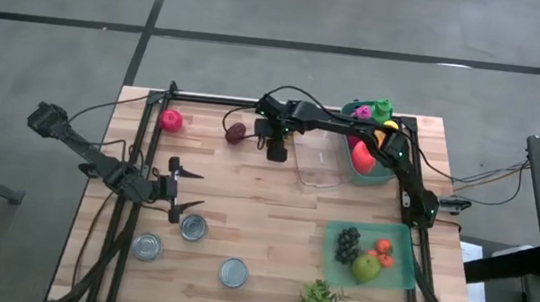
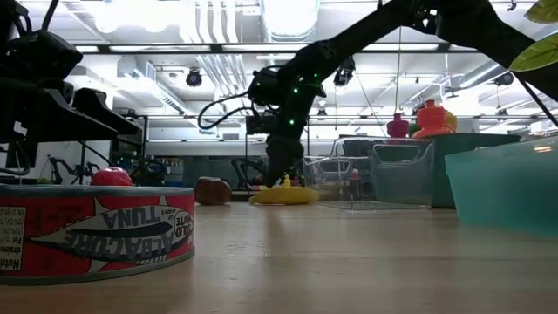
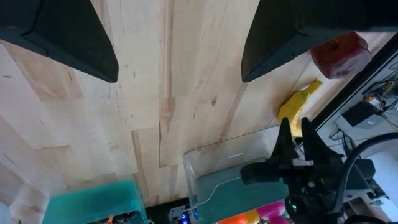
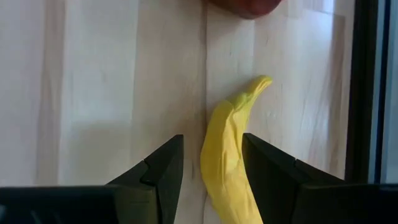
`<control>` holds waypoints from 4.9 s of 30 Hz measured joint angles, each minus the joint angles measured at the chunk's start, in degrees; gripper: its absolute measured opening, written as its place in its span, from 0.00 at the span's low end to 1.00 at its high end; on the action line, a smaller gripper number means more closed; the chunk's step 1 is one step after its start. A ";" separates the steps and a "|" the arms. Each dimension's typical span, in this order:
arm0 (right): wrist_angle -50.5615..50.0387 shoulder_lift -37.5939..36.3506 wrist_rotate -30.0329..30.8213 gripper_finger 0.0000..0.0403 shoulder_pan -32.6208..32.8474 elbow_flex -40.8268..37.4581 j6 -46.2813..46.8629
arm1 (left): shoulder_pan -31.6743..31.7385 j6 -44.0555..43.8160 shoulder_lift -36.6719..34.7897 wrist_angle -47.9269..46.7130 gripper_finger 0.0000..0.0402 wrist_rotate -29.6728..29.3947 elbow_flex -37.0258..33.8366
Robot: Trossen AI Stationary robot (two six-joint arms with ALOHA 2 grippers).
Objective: Pick & Place Food Item
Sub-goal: Put the banana into the green transparent bin
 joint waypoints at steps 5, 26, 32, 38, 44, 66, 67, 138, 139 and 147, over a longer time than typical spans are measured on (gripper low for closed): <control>4.09 0.01 0.02 0.39 -0.93 -2.89 1.94 | 0.00 -0.01 0.00 0.00 0.86 0.00 0.00; 4.64 0.01 0.16 0.38 -1.71 -4.51 3.32 | -0.02 0.00 0.00 0.00 0.86 0.00 0.02; 5.03 0.02 1.53 0.26 -1.95 -4.51 3.23 | -0.01 0.00 0.00 0.00 0.86 0.00 0.02; 5.39 0.02 1.51 0.21 -2.22 -4.52 4.11 | 0.00 -0.01 0.00 0.00 0.86 0.00 0.01; 5.42 -0.28 1.53 0.21 -2.19 -4.52 4.33 | -0.02 0.00 0.00 0.00 0.86 0.00 0.02; 5.11 -17.20 -0.18 0.21 7.28 -4.50 4.74 | 0.00 0.00 0.00 0.00 0.86 0.00 0.00; 4.55 -18.12 -0.13 0.21 8.10 -4.50 4.74 | -0.01 0.00 0.00 0.00 0.86 0.00 0.01; -38.19 -37.53 20.30 0.21 68.22 -27.11 116.10 | -0.02 0.00 0.00 0.00 0.86 0.00 0.00; -38.46 -37.31 20.30 0.21 68.67 -27.45 117.06 | -0.01 -0.01 0.00 0.00 0.86 0.00 0.01; -38.76 -36.98 19.47 0.21 70.24 -33.41 122.83 | -0.01 0.00 0.00 0.00 0.86 0.00 0.02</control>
